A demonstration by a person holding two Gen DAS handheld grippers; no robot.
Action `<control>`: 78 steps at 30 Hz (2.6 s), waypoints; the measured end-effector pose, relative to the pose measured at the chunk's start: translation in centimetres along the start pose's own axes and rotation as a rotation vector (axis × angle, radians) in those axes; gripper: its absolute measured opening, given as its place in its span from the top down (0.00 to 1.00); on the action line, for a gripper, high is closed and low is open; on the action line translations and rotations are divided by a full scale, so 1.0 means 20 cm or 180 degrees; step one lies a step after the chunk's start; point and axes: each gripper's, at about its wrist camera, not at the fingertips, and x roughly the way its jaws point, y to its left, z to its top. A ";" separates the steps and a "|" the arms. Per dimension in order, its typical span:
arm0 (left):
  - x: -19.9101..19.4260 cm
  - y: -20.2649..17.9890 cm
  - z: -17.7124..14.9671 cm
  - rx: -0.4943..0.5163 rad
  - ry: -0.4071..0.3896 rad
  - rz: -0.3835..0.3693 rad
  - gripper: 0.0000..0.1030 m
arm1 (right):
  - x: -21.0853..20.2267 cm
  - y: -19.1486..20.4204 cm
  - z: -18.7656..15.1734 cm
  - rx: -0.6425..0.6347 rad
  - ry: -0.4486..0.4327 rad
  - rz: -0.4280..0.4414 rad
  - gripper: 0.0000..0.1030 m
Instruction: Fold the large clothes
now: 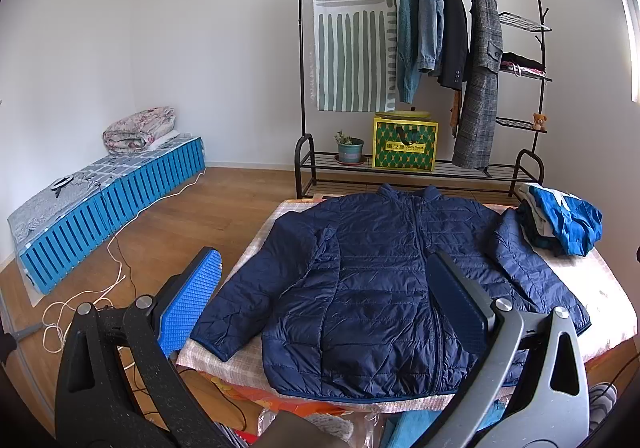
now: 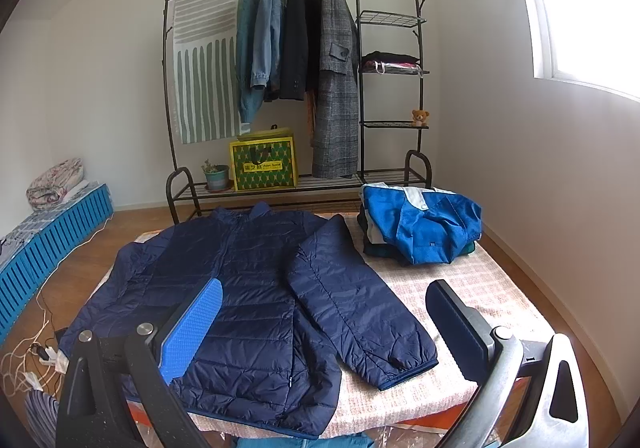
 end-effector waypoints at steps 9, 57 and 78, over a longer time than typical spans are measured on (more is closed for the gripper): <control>0.02 0.01 0.00 -0.0043 0.0013 0.0003 0.00 | 0.00 0.01 0.02 0.0011 -0.0003 0.0003 0.00; 0.05 0.66 -0.14 -0.0601 0.0043 0.0694 0.00 | 0.22 0.71 0.11 -0.0558 0.0051 0.0731 0.00; -0.30 1.07 -0.41 -0.0973 0.0022 0.1390 0.00 | 0.64 2.02 -0.30 -0.1759 0.0900 0.2856 0.24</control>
